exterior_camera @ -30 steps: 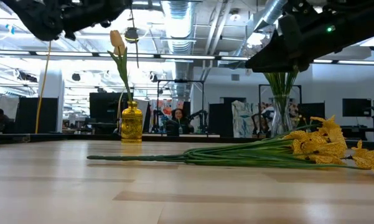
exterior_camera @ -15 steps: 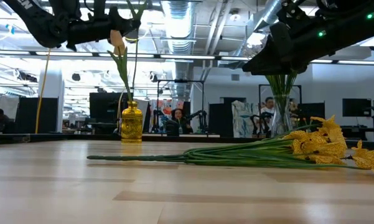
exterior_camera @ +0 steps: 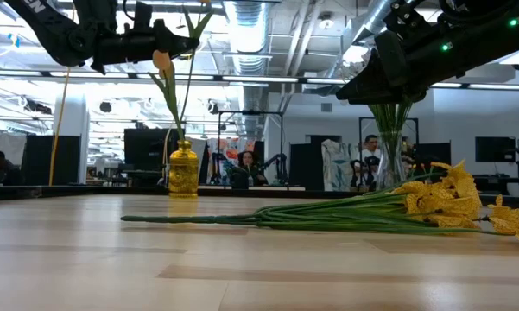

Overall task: Sort flowers into vase by color
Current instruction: Put the pink tulip into the yellow vase

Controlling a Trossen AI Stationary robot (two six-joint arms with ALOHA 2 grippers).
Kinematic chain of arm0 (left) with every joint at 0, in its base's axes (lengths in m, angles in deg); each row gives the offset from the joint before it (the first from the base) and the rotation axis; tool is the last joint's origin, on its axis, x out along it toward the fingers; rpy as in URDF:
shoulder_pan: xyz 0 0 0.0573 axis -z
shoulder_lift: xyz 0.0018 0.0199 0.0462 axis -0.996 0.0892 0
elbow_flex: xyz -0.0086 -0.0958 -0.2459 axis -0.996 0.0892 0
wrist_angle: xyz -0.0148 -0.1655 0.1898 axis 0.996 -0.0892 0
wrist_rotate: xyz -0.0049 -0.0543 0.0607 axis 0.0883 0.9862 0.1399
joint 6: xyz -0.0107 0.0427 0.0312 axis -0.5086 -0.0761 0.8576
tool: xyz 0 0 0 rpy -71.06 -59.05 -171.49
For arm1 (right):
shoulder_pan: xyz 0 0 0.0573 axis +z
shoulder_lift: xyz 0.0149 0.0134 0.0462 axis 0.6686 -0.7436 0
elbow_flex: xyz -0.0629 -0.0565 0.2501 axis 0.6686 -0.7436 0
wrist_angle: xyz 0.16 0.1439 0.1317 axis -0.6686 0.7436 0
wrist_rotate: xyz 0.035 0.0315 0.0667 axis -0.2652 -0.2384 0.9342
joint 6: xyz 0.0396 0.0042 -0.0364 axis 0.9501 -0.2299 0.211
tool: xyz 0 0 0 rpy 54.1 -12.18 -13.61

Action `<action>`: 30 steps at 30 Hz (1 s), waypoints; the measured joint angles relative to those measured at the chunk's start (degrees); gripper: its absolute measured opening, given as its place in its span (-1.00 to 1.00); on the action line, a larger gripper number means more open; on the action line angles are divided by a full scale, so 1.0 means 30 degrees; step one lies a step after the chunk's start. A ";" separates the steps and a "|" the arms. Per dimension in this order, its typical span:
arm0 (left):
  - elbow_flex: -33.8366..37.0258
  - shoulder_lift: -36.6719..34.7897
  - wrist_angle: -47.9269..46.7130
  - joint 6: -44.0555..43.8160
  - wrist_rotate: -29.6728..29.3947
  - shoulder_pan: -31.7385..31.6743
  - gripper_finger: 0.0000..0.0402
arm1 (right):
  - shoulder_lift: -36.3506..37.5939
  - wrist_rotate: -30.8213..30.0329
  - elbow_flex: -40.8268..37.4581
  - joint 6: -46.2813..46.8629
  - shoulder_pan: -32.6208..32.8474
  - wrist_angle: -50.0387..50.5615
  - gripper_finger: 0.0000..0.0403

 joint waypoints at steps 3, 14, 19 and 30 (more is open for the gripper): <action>0.0000 0.0000 0.0014 0.0007 0.0413 0.0000 -0.99 | 0.0005 0.0007 0.0000 0.0000 0.0000 0.0000 0.32; 0.0000 0.0000 0.1701 -0.0685 0.0405 0.0000 -0.99 | 0.0006 0.0000 0.0000 0.0000 0.0000 0.0000 0.32; 0.0000 0.0000 0.1713 -0.0674 0.0347 0.0000 -0.99 | 0.0007 0.0006 0.0000 0.0000 0.0000 0.0001 0.32; 0.0007 0.3063 0.5155 -0.1482 0.0349 0.0290 -0.99 | 0.0006 0.0007 0.0006 0.0000 0.0007 0.0000 0.32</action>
